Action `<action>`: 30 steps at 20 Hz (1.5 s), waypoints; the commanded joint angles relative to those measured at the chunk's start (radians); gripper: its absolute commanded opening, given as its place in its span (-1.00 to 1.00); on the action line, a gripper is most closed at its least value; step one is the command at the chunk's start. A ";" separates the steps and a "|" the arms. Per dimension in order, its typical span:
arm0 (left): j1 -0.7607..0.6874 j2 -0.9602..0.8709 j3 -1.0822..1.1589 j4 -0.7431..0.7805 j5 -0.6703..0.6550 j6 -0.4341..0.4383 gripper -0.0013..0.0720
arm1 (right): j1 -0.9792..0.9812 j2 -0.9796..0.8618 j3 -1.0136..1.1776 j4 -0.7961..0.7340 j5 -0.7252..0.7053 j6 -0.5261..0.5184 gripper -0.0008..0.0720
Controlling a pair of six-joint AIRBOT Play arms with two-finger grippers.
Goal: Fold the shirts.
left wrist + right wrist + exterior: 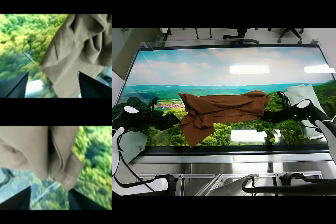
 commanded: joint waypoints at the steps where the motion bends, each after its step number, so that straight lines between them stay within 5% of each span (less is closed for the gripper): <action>1: -0.049 -0.082 0.031 -0.066 0.008 0.011 0.86 | 0.016 -0.028 0.005 -0.001 -0.056 0.000 0.12; 3: -0.101 -0.124 0.054 -0.061 0.003 0.008 0.80 | 0.016 -0.028 0.006 0.005 -0.056 0.000 0.02; 5: -0.139 -0.167 0.092 -0.061 -0.031 0.008 -0.08 | 0.016 -0.029 0.007 0.005 -0.064 0.000 0.00; 6: -0.147 -0.184 0.109 -0.061 -0.057 0.008 -0.61 | 0.016 -0.031 0.007 0.005 -0.068 0.000 -0.57; 7: -0.148 -0.197 0.130 -0.062 -0.084 0.006 -0.91 | 0.016 -0.031 0.007 0.004 -0.068 0.001 -0.90; 18: -0.145 -0.063 0.133 -0.060 -0.116 -0.090 -0.92 | 0.021 0.040 0.007 -0.069 -0.042 0.043 -0.91; 19: -0.145 -0.062 0.133 -0.060 -0.119 -0.094 -0.92 | 0.020 0.040 0.007 -0.101 -0.035 0.043 -0.77; 21: -0.145 -0.061 0.133 -0.026 -0.124 -0.109 -0.92 | 0.020 0.040 0.007 -0.154 -0.019 0.043 0.13; 23: -0.145 -0.061 0.133 0.010 -0.122 -0.117 -0.92 | 0.020 0.040 0.007 -0.186 -0.017 0.043 0.42; 30: -0.090 -0.061 0.134 0.017 -0.128 -0.115 -0.92 | 0.020 0.040 0.014 -0.186 -0.062 0.042 0.43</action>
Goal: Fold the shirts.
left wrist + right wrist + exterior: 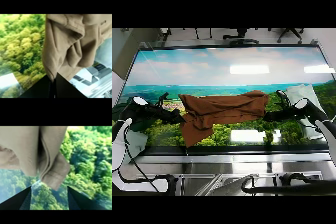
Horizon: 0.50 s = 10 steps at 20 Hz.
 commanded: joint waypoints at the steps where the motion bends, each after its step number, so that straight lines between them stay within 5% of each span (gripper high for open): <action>1: 0.037 0.000 0.000 0.006 -0.009 -0.001 -0.92 | 0.001 0.000 0.008 -0.011 -0.043 0.000 0.43; 10: 0.052 0.000 0.000 0.005 -0.002 0.010 -0.92 | 0.078 -0.066 0.010 0.117 -0.058 -0.045 0.40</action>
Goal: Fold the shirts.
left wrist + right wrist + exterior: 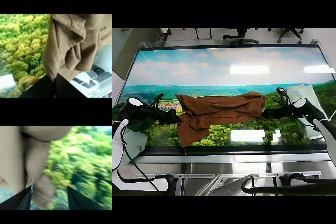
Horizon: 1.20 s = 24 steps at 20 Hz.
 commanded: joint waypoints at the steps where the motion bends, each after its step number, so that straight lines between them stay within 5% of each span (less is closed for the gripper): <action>1: 0.001 0.000 0.000 -0.002 0.001 0.010 -0.92 | 0.060 -0.030 -0.001 0.031 0.021 -0.020 0.40; 3: 0.002 0.000 0.000 -0.002 -0.005 0.010 -0.92 | 0.079 -0.032 -0.001 0.039 0.014 -0.019 0.25; 4: 0.003 0.001 0.000 -0.002 -0.006 0.010 -0.92 | 0.080 -0.032 -0.001 0.040 0.017 -0.019 -0.35; 6: 0.003 0.001 0.000 -0.002 -0.006 0.010 -0.92 | 0.078 -0.031 0.000 0.040 0.024 -0.019 -0.93; 13: 0.005 0.113 0.157 -0.018 -0.208 0.024 -0.92 | 0.041 0.194 0.230 0.070 0.220 -0.008 -0.92; 16: 0.060 0.272 0.364 -0.277 -0.256 0.014 -0.92 | -0.034 0.380 0.488 0.103 0.204 0.000 -0.92; 20: 0.173 0.480 0.638 -0.670 -0.121 0.013 -0.92 | -0.104 0.531 0.768 0.110 0.050 0.000 -0.92; 24: 0.349 0.654 0.906 -0.658 0.024 0.014 -0.92 | -0.106 0.608 0.894 0.111 -0.053 -0.001 -0.92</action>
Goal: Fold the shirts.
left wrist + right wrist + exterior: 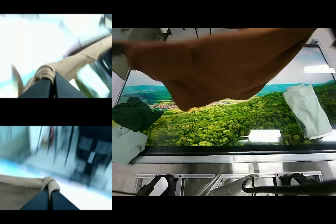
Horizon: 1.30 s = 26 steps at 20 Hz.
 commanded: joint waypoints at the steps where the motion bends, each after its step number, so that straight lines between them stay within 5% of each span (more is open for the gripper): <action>1: 0.179 0.150 0.234 -0.047 0.120 -0.001 -0.92 | -0.013 0.074 0.122 0.002 -0.088 -0.008 -0.92; 6: 0.273 0.158 0.288 0.033 0.101 -0.059 -0.92 | -0.018 0.042 0.132 -0.001 -0.048 -0.014 -0.92; 11: -0.008 -0.024 0.036 0.071 0.053 -0.014 -0.92 | -0.015 -0.222 0.039 0.084 0.146 -0.011 -0.92; 16: -0.430 -0.340 -0.159 0.655 0.319 -0.128 -0.92 | -0.016 -0.521 -0.126 0.035 0.048 -0.011 -0.92; 20: -0.510 -0.655 -0.125 0.674 0.459 -0.170 -0.92 | -0.012 -0.753 -0.134 0.044 -0.042 -0.010 -0.92; 26: -0.458 -0.887 0.133 0.523 0.332 -0.192 -0.90 | 0.021 -0.865 -0.133 0.053 -0.145 -0.011 -0.83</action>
